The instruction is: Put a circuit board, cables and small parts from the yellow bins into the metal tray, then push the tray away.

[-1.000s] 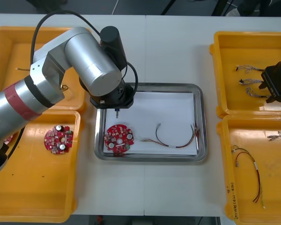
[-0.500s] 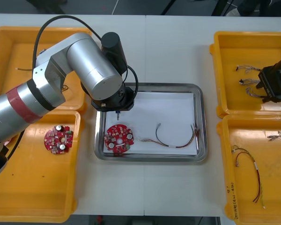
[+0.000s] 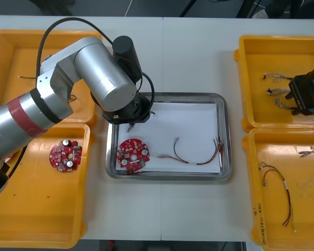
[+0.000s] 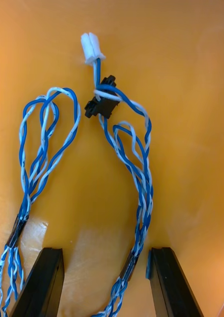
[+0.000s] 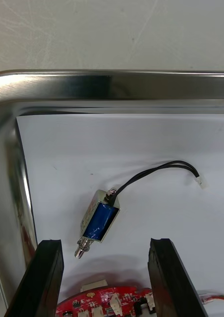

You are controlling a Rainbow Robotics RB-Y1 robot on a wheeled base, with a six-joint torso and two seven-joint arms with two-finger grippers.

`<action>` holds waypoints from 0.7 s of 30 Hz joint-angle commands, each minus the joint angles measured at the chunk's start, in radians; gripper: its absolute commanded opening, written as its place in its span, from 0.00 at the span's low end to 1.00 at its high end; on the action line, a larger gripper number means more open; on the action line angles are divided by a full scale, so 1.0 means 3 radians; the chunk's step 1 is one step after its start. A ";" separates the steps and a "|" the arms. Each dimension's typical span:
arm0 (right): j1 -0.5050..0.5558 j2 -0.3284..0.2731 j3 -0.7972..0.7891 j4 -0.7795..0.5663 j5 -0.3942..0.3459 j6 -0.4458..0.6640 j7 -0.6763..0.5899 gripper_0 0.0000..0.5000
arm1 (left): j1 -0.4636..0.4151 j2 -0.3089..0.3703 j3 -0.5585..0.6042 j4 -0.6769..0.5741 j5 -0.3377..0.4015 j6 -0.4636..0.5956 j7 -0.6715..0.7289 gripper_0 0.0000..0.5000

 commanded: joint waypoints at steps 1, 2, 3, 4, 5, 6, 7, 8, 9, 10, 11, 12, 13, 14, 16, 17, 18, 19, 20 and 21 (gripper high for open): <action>0.0138 0.0071 -0.0045 -0.0034 -0.0031 -0.0039 -0.0067 1.00 | 0.0031 -0.0046 -0.0020 -0.0021 -0.0005 -0.0060 0.0335 1.00; 0.0148 0.0071 -0.0045 -0.0034 -0.0036 -0.0039 -0.0062 1.00 | 0.0031 -0.0046 -0.0015 -0.0021 0.0000 -0.0060 0.0330 1.00; 0.0153 0.0071 -0.0045 -0.0034 -0.0036 -0.0039 -0.0062 1.00 | 0.0026 -0.0046 -0.0015 -0.0016 0.0000 -0.0055 0.0335 1.00; 0.0158 0.0071 -0.0045 -0.0039 -0.0046 -0.0039 -0.0057 1.00 | 0.0031 -0.0046 0.0001 -0.0016 0.0005 -0.0060 0.0330 1.00; 0.0173 0.0071 -0.0045 -0.0045 -0.0051 -0.0034 -0.0062 1.00 | 0.0031 -0.0046 0.0011 -0.0021 0.0015 -0.0055 0.0330 1.00; 0.0179 0.0071 -0.0045 -0.0055 -0.0056 -0.0034 -0.0057 1.00 | 0.0031 -0.0041 0.0021 -0.0021 0.0020 -0.0055 0.0330 1.00; 0.0194 0.0071 -0.0045 -0.0070 -0.0072 -0.0039 -0.0062 1.00 | 0.0026 -0.0041 0.0041 -0.0021 0.0030 -0.0050 0.0330 1.00; 0.0209 0.0071 -0.0050 -0.0085 -0.0087 -0.0039 -0.0062 1.00 | 0.0031 -0.0041 0.0072 -0.0021 0.0046 -0.0040 0.0325 1.00; 0.0225 0.0071 -0.0050 -0.0101 -0.0102 -0.0039 -0.0062 1.00 | 0.0026 -0.0041 0.0113 -0.0021 0.0061 -0.0030 0.0330 1.00; 0.0230 0.0071 -0.0050 -0.0111 -0.0112 -0.0039 -0.0057 1.00 | 0.0031 -0.0041 0.0139 -0.0031 0.0061 -0.0024 0.0335 1.00; 0.0245 0.0071 -0.0050 -0.0116 -0.0123 -0.0039 -0.0062 0.93 | 0.0031 -0.0041 0.0174 -0.0037 0.0071 -0.0004 0.0335 1.00; 0.0245 0.0071 -0.0050 -0.0116 -0.0128 -0.0039 -0.0057 0.75 | 0.0026 -0.0030 0.0205 -0.0057 0.0071 0.0011 0.0356 1.00; 0.0245 0.0071 -0.0050 -0.0116 -0.0128 -0.0039 -0.0062 0.58 | 0.0026 -0.0025 0.0220 -0.0067 0.0071 0.0022 0.0376 1.00; 0.0245 0.0071 -0.0050 -0.0116 -0.0128 -0.0034 -0.0067 0.18 | 0.0026 -0.0015 0.0251 -0.0088 0.0071 0.0052 0.0407 1.00; 0.0245 0.0071 -0.0050 -0.0116 -0.0133 -0.0034 -0.0077 0.00 | 0.0006 0.0010 0.0287 -0.0129 0.0071 0.0144 0.0448 1.00; 0.0245 0.0071 -0.0050 -0.0116 -0.0133 -0.0039 -0.0072 0.00 | -0.0020 0.0031 0.0318 -0.0154 0.0081 0.0221 0.0473 1.00; 0.0245 0.0071 -0.0050 -0.0116 -0.0133 -0.0039 -0.0072 0.00 | -0.0040 0.0057 0.0358 -0.0180 0.0117 0.0293 0.0499 1.00; 0.0250 0.0071 -0.0050 -0.0116 -0.0133 -0.0039 -0.0072 0.00 | -0.0056 0.0067 0.0379 -0.0185 0.0143 0.0328 0.0514 1.00; 0.0250 0.0071 -0.0050 -0.0116 -0.0133 -0.0039 -0.0067 0.00 | -0.0081 0.0092 0.0425 -0.0205 0.0199 0.0395 0.0529 1.00; 0.0245 0.0066 -0.0055 -0.0116 -0.0133 -0.0034 -0.0062 0.00 | -0.0107 0.0123 0.0476 -0.0226 0.0260 0.0466 0.0560 1.00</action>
